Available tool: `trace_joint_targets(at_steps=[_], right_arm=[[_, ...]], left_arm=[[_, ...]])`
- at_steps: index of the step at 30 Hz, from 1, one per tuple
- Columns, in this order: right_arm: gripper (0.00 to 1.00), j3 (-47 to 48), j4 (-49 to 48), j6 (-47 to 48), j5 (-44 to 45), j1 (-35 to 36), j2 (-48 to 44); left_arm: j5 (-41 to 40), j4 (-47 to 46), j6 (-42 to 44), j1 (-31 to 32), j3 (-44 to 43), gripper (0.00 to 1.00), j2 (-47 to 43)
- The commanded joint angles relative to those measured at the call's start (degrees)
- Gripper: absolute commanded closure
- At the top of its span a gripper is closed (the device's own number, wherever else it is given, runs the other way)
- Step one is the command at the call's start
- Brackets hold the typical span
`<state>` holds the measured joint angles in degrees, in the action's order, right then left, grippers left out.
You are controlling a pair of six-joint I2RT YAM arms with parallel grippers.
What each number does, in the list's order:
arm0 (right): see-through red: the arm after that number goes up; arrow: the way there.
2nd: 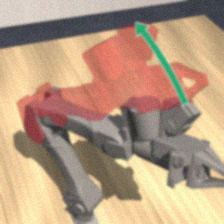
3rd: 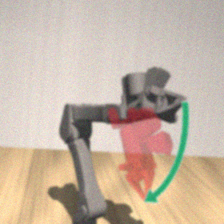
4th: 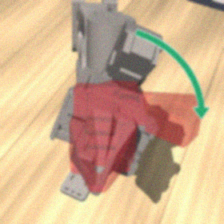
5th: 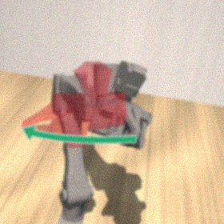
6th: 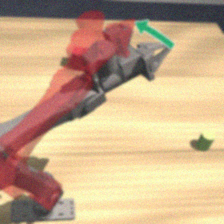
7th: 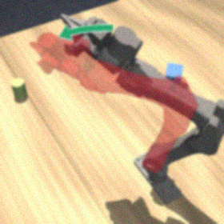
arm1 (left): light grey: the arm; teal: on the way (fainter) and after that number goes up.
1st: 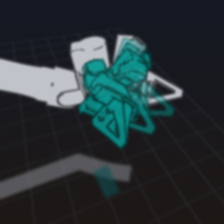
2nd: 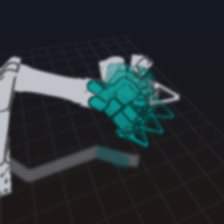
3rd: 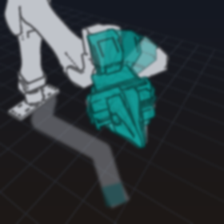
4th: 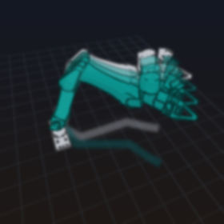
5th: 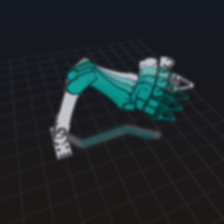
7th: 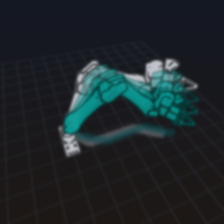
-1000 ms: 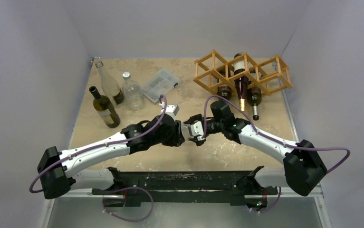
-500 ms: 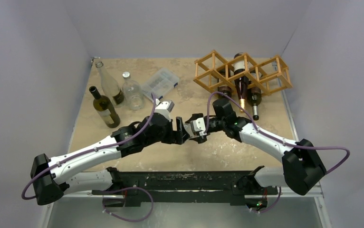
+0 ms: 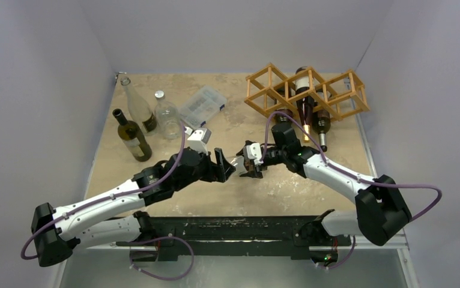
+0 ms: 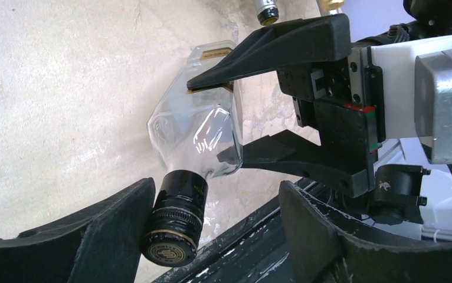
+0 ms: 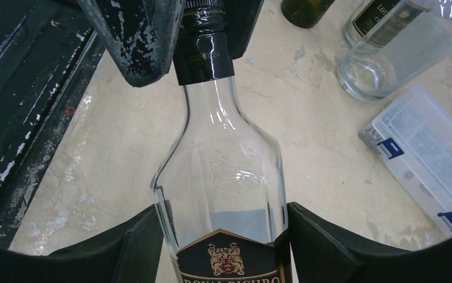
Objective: Take the wine bottle off the wine rack
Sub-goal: Pick up the wine bottle from the wine rack.
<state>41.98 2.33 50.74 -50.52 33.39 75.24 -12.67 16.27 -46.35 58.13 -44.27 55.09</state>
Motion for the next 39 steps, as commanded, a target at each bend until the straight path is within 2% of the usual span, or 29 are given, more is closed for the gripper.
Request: trace_joint_targets(at_steps=[1,9,12,23,27,32,34,35,37,39], right_arm=[[0.74,2.7,-3.7,-4.6,-3.7,-0.9,-0.2],[0.74,2.2,-5.6,-7.2,-4.0,-1.8,0.1],[0.74,2.1,-5.6,-7.4,-4.1,-1.9,0.3],[0.75,2.1,-5.3,-7.3,-5.1,-1.8,0.3],[0.75,2.1,-5.3,-7.3,-5.0,-1.9,0.3],[0.74,2.1,-5.3,-7.5,-4.8,-1.9,0.6],[0.72,2.1,-5.5,-7.9,-4.8,-1.9,0.7],[0.71,2.2,-5.4,-8.0,-4.8,-1.9,0.8],[0.67,2.3,-5.2,-8.2,-4.8,-1.8,0.8],[0.56,2.5,-4.6,-8.4,-5.2,-1.8,0.7]], left_arm=[[-2.6,-6.6,-2.6,-0.2,3.0,0.26,-2.5],[-4.1,-11.8,-8.6,-0.2,8.1,0.44,-1.9],[-5.1,-12.3,-9.3,-0.2,8.6,0.48,-2.0],[-11.3,-17.2,-9.9,-0.2,10.1,0.51,-2.2],[-11.2,-17.9,-10.2,-0.2,9.9,0.65,-1.5],[-10.6,-17.8,-10.0,-0.2,10.0,0.74,-1.3],[-10.1,-18.5,-9.2,-0.2,10.0,0.94,-1.2],[-9.8,-18.9,-8.7,-0.2,9.9,1.00,-1.3],[-9.6,-19.4,-7.4,-0.1,9.9,1.00,-1.6],[-9.6,-18.7,-5.9,-0.1,9.3,1.00,-2.0]])
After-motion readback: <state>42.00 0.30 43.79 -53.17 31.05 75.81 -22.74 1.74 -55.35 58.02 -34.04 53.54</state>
